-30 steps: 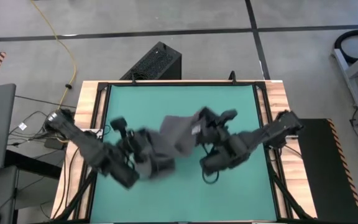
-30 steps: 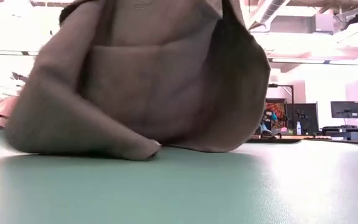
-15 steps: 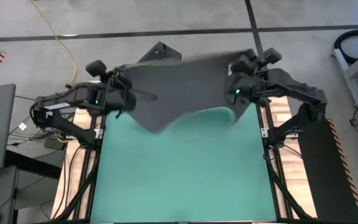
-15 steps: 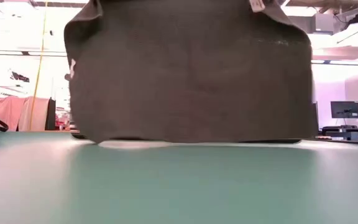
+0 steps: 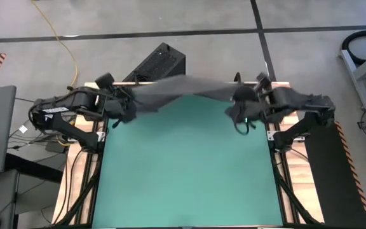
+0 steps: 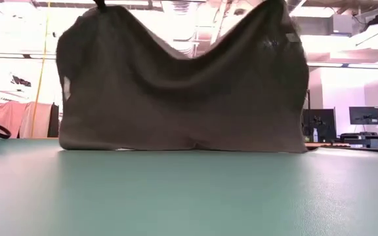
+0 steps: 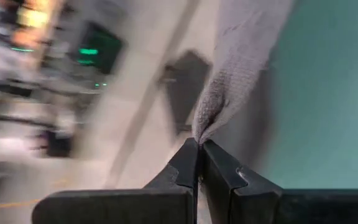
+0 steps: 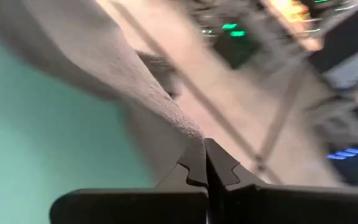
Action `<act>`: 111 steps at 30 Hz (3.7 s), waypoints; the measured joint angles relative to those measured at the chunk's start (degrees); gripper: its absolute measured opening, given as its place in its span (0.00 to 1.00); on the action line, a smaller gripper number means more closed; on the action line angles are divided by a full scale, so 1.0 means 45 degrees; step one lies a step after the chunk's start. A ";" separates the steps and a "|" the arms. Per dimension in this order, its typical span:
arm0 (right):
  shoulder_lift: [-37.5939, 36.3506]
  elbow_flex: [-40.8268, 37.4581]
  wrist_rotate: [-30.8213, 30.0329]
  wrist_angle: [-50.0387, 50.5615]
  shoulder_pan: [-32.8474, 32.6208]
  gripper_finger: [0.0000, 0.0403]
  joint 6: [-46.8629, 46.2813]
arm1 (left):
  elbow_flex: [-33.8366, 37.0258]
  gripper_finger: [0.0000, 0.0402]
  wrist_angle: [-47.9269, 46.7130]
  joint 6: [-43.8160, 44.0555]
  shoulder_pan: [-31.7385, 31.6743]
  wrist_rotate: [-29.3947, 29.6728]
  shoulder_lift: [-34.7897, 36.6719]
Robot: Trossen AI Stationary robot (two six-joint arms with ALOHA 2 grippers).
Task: Roll towel
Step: Roll the gray towel
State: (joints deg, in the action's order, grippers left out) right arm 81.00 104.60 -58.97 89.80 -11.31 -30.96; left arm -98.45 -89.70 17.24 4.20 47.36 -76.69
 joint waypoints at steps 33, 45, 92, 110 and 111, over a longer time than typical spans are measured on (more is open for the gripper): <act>0.0182 -0.6975 0.9725 -0.2505 -0.9418 0.39 -1.0889 | 0.6753 0.28 0.6300 0.6374 0.7829 -1.0244 -0.1131; 0.0182 -0.6975 0.5294 -0.1884 -0.7460 0.45 -0.6511 | 0.6751 0.37 0.4741 0.4767 0.7147 -0.5263 -0.1090; -0.3033 -1.5548 1.0367 -1.0517 0.5992 0.49 -0.0084 | 1.1336 0.37 0.3393 1.3808 0.3848 -0.5814 0.5741; -0.2985 -1.5956 1.0279 -1.1500 0.7426 0.61 -0.0988 | 1.3036 0.37 0.5226 1.5167 0.3955 -0.6061 0.5066; -0.2990 -1.6108 1.0384 -1.1712 0.7490 0.61 -0.1149 | 1.2910 0.37 0.4956 1.5266 0.3955 -0.6031 0.5066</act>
State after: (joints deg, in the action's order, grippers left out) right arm 67.55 32.11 -12.24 37.10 22.39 -36.13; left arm -40.36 -67.40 85.93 22.00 20.22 -53.89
